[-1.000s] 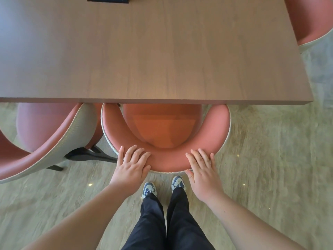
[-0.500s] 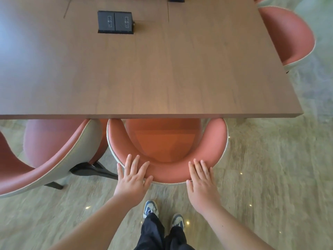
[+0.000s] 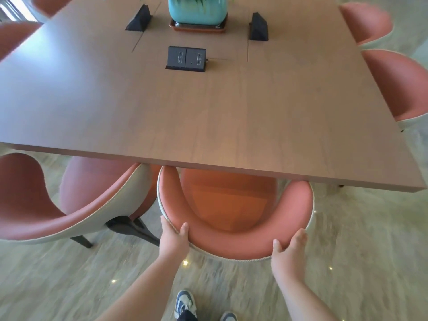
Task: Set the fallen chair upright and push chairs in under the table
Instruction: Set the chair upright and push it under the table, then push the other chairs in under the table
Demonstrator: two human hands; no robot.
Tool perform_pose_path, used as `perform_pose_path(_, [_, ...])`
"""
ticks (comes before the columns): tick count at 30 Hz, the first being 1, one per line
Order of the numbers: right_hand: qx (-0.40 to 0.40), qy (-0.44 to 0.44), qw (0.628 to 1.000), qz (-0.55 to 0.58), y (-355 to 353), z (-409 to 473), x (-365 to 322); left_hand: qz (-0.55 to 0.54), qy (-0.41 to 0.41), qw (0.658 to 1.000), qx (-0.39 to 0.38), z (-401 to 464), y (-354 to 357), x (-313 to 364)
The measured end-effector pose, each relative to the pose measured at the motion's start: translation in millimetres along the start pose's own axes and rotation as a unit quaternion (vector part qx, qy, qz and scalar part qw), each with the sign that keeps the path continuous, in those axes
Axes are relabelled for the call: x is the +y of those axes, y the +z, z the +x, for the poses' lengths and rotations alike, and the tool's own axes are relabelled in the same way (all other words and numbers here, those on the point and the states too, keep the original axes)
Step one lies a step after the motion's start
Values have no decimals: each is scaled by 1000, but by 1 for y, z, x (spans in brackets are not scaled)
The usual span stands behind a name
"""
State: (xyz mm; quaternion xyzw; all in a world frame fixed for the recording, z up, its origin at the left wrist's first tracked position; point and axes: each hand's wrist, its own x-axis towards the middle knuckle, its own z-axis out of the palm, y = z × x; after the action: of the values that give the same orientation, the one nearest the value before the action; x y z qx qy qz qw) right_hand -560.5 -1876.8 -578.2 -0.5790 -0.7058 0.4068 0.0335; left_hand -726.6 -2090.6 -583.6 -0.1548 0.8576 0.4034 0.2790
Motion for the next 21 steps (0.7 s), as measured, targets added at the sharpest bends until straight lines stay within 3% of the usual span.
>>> perform_pose_path(4, [-57, 5, 998, -27, -23, -5, -13, 43, -31, 998, -33, -8, -17, 16])
perform_pose_path(6, [-77, 10, 997, -12, -41, -20, -27, 34, 5, 998, -51, -20, -39, 22])
perform_pose_path(9, [-52, -32, 998, 29, -66, -64, -50, -7, 99, 993, -66, -57, -87, 23])
perform_pose_path(13, [-25, -87, 981, 169, -85, -157, -69, -132, 137, 977, -91, -107, -168, 0])
perform_pose_path(21, [70, -172, 936, 299, -80, -355, -99, -196, 269, 932, -142, -166, -343, -29])
